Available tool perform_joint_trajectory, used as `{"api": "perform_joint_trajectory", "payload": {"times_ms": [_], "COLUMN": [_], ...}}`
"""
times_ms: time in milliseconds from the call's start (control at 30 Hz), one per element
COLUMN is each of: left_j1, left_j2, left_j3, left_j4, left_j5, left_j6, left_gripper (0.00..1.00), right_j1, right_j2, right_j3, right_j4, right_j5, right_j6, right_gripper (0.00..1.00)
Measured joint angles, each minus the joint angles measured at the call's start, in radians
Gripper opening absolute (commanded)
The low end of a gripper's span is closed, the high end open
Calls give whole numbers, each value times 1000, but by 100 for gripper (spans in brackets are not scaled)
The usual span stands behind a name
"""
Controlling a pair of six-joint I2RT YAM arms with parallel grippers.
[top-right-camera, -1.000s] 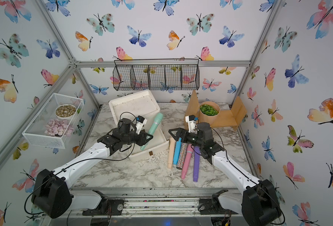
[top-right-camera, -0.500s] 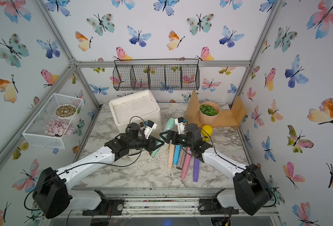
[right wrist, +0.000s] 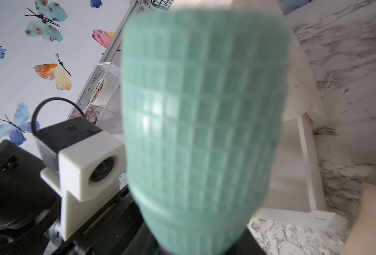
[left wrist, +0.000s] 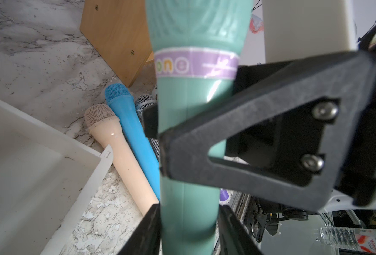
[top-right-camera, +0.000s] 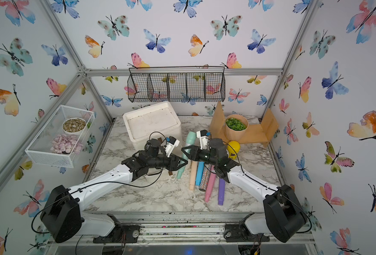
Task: Take the microphone out of the drawer
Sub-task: Place the microphone at the center of the board.
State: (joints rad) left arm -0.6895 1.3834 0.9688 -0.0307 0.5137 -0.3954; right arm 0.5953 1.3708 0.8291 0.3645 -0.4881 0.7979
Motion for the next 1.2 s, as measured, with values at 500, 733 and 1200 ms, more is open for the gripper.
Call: {"api": "perform_joint_trajectory", "payload": {"times_ms": [500, 733, 1200], "left_j1": [0, 54, 68], "left_j2": [-11, -70, -66], "left_j3": [51, -1, 15], "left_j4": [-108, -123, -169], "left_j5": [-183, -250, -320], "left_j6": [-25, -74, -126], "left_gripper": [98, 98, 98], "right_j1": [-1, -1, -83], "right_j2": [-103, -172, -204], "right_j3": [136, 157, 149], "right_j4": [-436, -700, -1031], "right_j5": [304, 509, 711], "right_j6": [-251, -336, -370], "right_gripper": [34, 34, 35]}}
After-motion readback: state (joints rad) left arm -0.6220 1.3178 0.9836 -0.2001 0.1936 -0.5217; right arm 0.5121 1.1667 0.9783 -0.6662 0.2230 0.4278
